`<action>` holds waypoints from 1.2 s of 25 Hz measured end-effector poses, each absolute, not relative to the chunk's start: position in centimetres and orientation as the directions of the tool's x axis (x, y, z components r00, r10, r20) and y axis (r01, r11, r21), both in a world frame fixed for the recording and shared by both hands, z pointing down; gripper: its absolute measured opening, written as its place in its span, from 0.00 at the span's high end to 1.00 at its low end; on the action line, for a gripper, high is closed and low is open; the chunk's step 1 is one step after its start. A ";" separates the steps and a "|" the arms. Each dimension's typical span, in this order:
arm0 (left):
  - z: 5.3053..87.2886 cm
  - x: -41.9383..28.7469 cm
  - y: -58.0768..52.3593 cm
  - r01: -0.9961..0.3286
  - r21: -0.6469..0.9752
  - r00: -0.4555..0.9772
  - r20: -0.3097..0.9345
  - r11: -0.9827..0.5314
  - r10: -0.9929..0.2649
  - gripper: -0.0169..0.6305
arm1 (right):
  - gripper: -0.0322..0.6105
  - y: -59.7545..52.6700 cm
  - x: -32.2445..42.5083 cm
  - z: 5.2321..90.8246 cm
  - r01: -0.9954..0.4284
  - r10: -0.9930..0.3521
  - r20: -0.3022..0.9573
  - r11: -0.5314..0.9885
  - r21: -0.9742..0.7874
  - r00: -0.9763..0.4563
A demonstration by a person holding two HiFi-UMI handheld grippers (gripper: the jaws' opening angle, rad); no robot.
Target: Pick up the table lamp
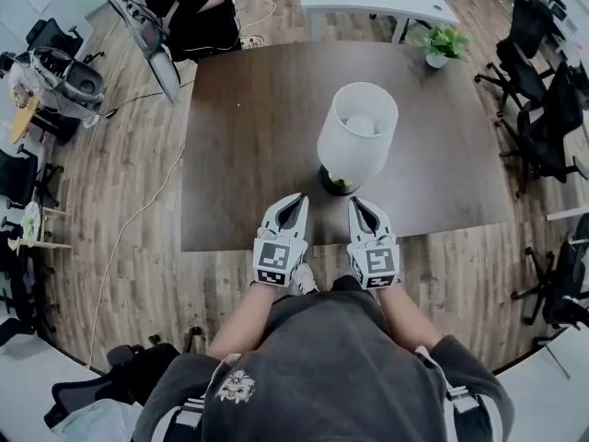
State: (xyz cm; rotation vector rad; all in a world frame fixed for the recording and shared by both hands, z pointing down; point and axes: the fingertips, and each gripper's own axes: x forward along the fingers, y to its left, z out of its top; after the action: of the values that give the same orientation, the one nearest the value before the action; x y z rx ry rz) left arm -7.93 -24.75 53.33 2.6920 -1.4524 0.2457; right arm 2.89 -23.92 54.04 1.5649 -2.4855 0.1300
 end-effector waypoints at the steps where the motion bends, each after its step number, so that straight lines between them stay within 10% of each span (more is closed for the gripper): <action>1: 53.5 -8.0 -24.9 -0.829 -0.010 0.549 0.170 -0.558 -0.818 0.96 | 0.92 -24.1 2.8 54.2 -0.906 -0.887 0.220 0.423 0.033 -0.406; 11: 55.1 -7.9 -27.5 -0.804 -0.013 0.582 0.186 -0.594 -0.792 0.96 | 0.91 -26.9 3.3 57.6 -0.929 -0.888 0.300 0.370 0.018 -0.348; 30: 58.4 -8.5 -30.7 -0.837 -0.012 0.529 0.236 -0.547 -0.815 0.96 | 0.53 -33.8 3.9 61.9 -0.929 -0.877 0.336 0.369 0.009 -0.345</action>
State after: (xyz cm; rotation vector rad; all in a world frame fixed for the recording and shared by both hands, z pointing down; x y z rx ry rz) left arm -8.50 -30.70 58.42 2.6560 -1.4401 0.3263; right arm 3.92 -33.80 61.92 1.5974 -2.3496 0.2650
